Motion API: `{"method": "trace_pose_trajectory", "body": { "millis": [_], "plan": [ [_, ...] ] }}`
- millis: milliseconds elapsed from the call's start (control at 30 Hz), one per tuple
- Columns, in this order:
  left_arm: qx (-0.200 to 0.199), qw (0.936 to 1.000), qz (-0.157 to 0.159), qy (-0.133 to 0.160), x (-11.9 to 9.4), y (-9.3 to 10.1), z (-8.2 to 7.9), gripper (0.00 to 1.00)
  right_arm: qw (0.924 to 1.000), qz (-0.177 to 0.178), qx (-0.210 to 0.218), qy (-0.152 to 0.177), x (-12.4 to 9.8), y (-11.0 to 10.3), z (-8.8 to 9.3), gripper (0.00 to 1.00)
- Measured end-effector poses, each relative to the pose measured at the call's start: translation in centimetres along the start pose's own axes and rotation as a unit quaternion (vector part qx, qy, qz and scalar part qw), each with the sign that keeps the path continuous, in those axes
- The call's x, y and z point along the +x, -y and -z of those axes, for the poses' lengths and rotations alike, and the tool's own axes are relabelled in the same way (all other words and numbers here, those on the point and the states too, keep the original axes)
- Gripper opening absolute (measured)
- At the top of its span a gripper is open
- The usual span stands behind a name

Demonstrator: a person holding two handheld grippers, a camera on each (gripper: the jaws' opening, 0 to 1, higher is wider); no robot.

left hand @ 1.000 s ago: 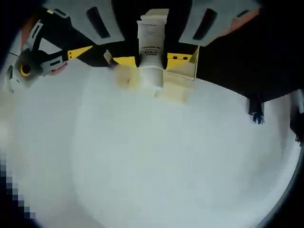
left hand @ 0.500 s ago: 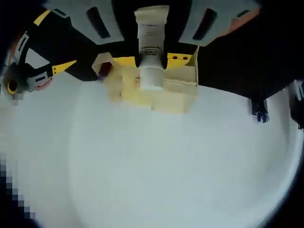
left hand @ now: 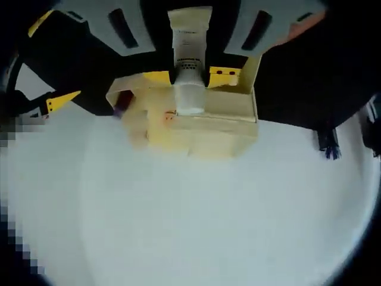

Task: Open the drawer, pick up the cosmetic bottles from the table one by one, place them into the drawer, release the gripper, close the drawer, and move the gripper away

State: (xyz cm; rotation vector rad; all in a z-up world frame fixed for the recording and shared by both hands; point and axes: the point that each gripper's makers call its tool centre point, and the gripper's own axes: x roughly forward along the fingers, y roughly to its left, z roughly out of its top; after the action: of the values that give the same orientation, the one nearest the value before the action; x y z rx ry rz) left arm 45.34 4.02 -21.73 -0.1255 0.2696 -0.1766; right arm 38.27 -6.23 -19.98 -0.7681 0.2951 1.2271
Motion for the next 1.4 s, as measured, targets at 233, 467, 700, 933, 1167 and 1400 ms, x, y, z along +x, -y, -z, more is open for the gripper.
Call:
{"method": "trace_pose_trajectory", "body": {
  "millis": [233, 467, 700, 933, 1167, 1400],
  "plan": [
    [0.014, 0.9996, -0.017, -0.02, 1.3, -0.7, 1.5, 0.22, 1.0, -0.001, -0.004, 0.001, -0.2, -0.4, 0.2, 0.78],
    [0.016, 0.9985, -0.029, -0.042, 2.9, -2.1, 2.0, 0.22, 1.0, -0.003, -0.009, -0.001, -0.1, -0.1, 0.2, 0.77],
    [0.015, 0.9974, -0.038, -0.06, 4.2, -2.7, 2.7, 0.22, 1.0, -0.003, -0.009, 0.001, 0.0, -0.8, 0.3, 0.76],
    [0.01, 0.9963, -0.046, -0.071, 5.2, -2.8, 2.9, 0.22, 1.0, -0.003, -0.009, 0.001, 0.1, -0.6, 0.3, 0.75],
    [0.005, 0.9943, -0.056, -0.09, 7.0, -3.5, 3.4, 0.22, 1.0, -0.004, -0.007, 0.001, 0.1, -0.3, 0.3, 0.74],
    [0.001, 0.9926, -0.066, -0.102, 7.7, -4.0, 4.4, 0.22, 1.0, 0.001, -0.004, 0.002, 0.2, -1.0, 0.7, 0.74]
  ]
}}
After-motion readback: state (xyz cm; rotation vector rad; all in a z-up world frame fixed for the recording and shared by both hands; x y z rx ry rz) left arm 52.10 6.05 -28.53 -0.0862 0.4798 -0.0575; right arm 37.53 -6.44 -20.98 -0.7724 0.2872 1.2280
